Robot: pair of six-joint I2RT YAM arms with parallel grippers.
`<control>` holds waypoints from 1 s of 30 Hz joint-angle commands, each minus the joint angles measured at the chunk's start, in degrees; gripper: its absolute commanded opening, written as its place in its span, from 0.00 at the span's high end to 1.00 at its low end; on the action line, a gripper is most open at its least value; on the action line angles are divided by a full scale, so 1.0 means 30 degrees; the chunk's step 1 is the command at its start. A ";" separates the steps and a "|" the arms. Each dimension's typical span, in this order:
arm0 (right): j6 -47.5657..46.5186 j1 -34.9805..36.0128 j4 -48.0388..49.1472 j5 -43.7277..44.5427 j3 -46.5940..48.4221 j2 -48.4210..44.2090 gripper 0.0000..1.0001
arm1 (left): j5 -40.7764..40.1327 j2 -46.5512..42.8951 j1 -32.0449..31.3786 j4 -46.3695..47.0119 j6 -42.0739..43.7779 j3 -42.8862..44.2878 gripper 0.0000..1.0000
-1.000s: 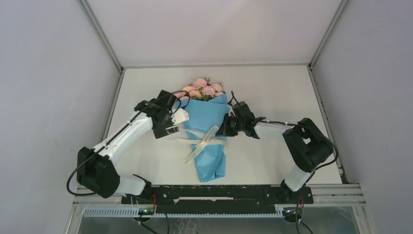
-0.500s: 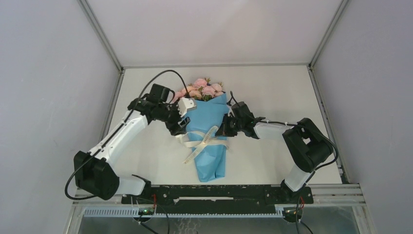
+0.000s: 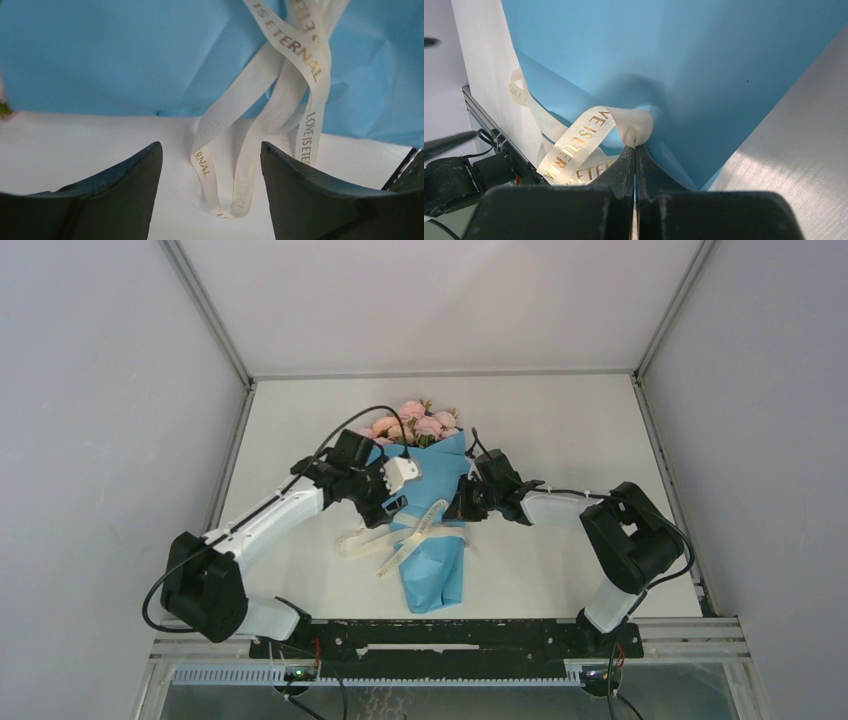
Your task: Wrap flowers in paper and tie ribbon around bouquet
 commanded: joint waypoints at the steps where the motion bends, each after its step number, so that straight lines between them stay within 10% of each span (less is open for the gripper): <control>1: -0.0359 0.0150 0.0450 -0.0006 0.0688 -0.0351 1.00 | 0.0899 0.0931 -0.1135 -0.1361 0.5193 0.0201 0.24; 6: -0.0191 0.0167 0.0405 -0.0071 0.0922 -0.0112 1.00 | -0.0858 0.2772 -0.3014 -0.0555 0.6049 0.0808 0.21; 15: -0.0423 0.0058 0.0278 -0.0193 0.0923 -0.0374 1.00 | -0.3142 0.4166 -0.3196 0.0223 0.6086 0.0954 0.51; 30: -0.0397 -0.0129 0.0354 -0.0442 0.0923 -0.0310 1.00 | -0.2660 0.4240 -0.2978 0.0874 0.6071 0.1632 0.47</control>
